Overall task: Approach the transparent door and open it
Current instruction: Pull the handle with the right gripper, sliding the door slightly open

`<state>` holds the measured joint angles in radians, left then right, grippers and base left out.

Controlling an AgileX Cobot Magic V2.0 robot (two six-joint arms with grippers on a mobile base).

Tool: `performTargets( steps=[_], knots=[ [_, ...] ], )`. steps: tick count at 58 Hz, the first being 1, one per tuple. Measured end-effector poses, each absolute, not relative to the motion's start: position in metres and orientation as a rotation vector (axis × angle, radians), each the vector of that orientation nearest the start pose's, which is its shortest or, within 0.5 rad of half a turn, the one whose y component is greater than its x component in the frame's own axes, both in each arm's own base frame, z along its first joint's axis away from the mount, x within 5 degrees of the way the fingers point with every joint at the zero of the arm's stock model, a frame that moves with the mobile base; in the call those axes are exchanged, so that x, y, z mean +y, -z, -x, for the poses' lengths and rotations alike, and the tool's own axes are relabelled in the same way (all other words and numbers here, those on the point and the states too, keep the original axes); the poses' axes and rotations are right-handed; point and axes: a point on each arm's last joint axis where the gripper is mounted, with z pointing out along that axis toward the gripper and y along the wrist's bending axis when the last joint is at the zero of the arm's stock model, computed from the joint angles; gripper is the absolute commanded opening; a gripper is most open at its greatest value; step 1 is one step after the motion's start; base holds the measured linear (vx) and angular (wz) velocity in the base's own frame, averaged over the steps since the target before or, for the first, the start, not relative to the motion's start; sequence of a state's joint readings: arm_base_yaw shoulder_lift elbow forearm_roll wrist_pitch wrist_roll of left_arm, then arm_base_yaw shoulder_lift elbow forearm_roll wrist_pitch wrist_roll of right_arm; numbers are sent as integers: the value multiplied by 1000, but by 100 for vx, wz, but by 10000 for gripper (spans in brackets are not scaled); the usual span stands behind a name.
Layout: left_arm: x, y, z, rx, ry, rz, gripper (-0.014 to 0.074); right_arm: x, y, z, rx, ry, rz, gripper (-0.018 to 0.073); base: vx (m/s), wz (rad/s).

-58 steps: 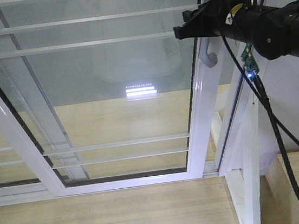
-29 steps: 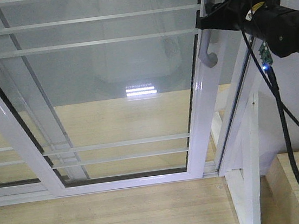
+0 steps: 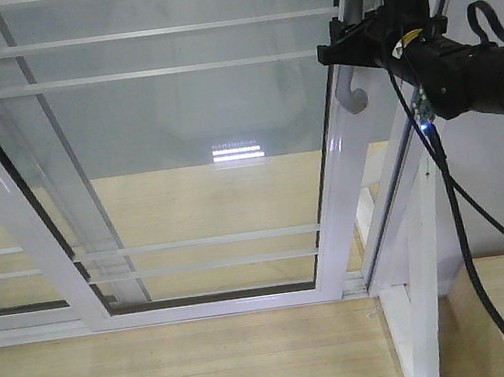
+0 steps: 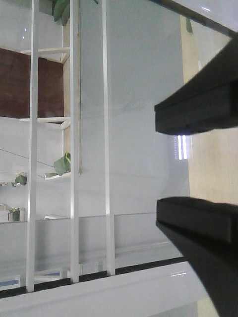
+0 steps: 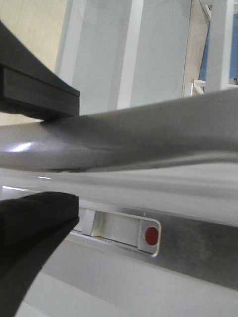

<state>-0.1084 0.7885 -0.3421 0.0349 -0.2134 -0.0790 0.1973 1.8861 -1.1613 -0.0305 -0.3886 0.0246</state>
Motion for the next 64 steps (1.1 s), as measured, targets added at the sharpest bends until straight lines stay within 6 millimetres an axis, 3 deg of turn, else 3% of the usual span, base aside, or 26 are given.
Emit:
performTargets(
  steps=[45,64],
  knots=[
    [-18,-270,-160,1717,120,-60,433,109,-223,-413,1824,-204,207,368,0,0],
    [-18,-270,-160,1717,120,-60,433,129,-222,-408,1816,-239,250,368,0,0]
  ],
)
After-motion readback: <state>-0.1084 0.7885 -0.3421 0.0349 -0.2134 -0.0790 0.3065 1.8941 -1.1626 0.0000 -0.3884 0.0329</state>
